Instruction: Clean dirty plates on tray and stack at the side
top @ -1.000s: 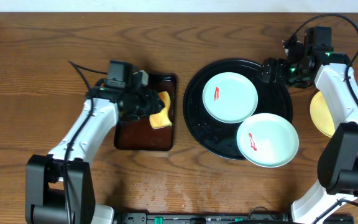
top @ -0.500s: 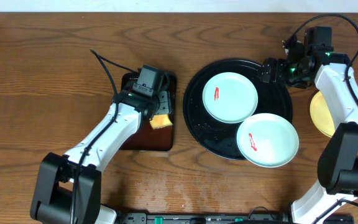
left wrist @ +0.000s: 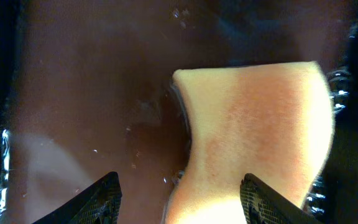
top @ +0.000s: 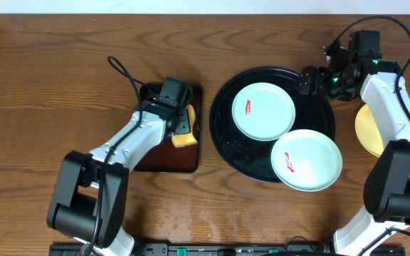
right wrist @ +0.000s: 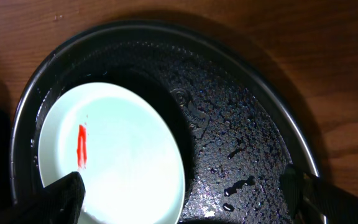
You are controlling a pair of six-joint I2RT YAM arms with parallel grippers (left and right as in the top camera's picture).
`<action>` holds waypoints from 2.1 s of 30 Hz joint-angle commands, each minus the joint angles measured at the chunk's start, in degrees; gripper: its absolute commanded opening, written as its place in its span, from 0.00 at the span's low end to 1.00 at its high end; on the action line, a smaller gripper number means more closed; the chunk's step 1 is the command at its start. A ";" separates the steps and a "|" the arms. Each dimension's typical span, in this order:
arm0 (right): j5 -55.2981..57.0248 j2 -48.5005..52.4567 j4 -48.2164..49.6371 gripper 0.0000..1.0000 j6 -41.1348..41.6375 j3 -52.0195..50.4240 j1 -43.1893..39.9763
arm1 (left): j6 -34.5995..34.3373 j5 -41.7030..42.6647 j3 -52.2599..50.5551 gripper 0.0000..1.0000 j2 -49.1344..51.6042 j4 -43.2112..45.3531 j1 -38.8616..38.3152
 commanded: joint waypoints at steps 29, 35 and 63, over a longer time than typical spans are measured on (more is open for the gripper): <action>-0.22 -1.22 0.00 0.99 -0.11 1.03 0.24 | 1.55 9.16 0.74 0.07 0.68 -0.85 6.10; -0.22 -1.22 0.00 0.99 -0.11 1.03 0.24 | 4.02 -2.36 0.74 0.07 -10.43 -6.12 6.25; -0.22 -1.22 -0.02 0.99 -0.11 1.03 0.22 | 3.65 -48.00 0.63 0.07 -1.88 -8.44 -11.43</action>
